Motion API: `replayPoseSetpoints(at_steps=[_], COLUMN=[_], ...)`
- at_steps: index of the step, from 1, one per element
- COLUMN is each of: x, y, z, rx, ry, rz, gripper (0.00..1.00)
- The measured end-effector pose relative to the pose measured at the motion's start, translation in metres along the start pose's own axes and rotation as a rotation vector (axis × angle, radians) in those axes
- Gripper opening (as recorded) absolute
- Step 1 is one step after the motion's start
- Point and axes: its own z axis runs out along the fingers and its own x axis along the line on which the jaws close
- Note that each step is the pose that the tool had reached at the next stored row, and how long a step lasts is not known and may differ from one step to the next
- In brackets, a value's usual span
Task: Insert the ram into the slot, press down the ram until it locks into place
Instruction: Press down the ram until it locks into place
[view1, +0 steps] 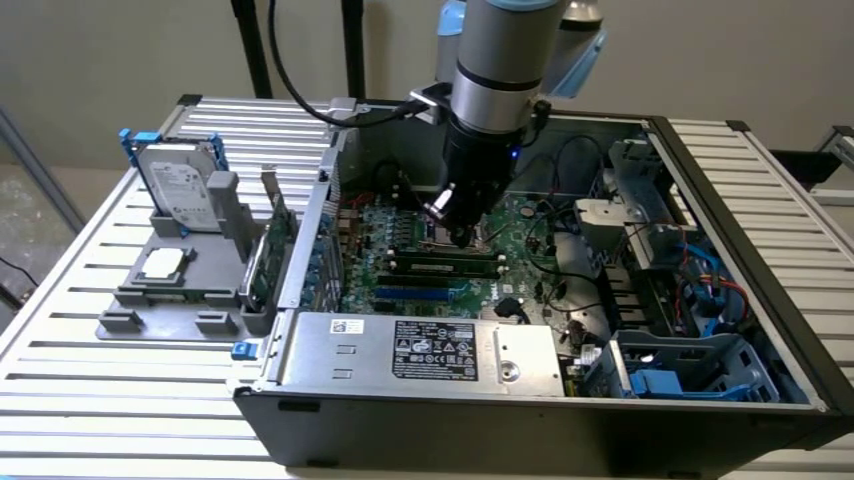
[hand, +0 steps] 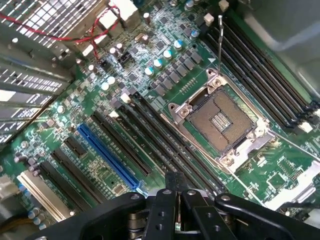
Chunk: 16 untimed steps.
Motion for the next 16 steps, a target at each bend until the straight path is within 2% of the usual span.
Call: replayPoseSetpoints(at_steps=[16], x=[0.0], y=[0.0], z=[0.0], rx=[-0.0058], ry=[-0.0122], rz=[0.292], gripper=[0.11])
